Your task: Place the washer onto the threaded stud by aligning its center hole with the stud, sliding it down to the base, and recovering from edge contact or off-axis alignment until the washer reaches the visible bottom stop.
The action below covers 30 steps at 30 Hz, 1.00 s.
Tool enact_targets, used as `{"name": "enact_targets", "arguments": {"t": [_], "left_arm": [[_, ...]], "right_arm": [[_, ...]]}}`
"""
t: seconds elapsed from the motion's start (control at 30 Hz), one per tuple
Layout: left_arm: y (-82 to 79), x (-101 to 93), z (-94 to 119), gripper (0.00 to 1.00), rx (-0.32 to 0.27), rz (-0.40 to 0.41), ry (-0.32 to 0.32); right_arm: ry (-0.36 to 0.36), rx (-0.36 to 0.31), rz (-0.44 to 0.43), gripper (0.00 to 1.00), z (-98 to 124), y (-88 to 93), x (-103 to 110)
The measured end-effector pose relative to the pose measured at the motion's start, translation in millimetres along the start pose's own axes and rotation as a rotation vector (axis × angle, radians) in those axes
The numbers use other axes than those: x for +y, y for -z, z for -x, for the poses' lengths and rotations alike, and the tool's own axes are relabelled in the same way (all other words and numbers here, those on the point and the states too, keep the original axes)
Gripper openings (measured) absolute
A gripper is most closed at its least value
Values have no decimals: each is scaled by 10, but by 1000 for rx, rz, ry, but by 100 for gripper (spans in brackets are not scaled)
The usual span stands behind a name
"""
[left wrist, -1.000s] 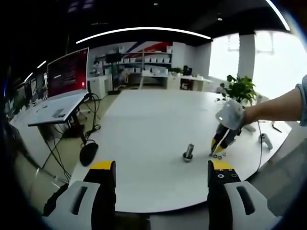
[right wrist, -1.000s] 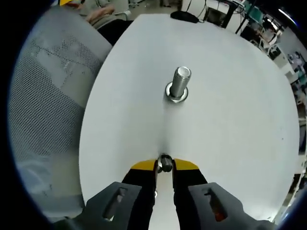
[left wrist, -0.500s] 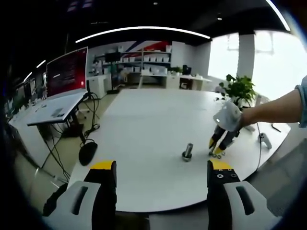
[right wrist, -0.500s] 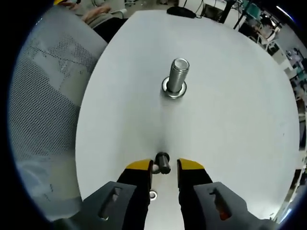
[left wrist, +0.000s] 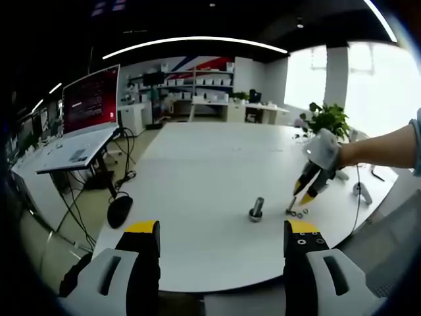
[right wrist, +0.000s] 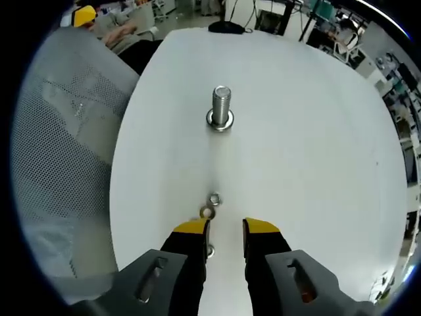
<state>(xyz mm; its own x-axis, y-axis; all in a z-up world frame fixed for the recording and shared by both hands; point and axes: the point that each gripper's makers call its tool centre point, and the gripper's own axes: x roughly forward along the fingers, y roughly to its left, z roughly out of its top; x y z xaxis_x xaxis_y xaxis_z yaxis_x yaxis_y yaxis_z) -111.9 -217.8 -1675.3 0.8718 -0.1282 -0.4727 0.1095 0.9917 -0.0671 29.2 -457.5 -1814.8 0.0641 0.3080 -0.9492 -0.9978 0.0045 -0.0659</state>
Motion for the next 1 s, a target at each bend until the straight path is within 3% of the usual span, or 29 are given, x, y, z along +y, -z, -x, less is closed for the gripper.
{"name": "enact_targets", "arguments": {"t": [0.5, 1.0], "left_arm": [[-5, -4, 4, 75, -3, -2, 0], [-3, 4, 5, 74, -3, 2, -3]], "right_arm": [[-30, 19, -80, 21, -24, 306, 106], [-60, 82, -84, 21, -201, 487, 243]]}}
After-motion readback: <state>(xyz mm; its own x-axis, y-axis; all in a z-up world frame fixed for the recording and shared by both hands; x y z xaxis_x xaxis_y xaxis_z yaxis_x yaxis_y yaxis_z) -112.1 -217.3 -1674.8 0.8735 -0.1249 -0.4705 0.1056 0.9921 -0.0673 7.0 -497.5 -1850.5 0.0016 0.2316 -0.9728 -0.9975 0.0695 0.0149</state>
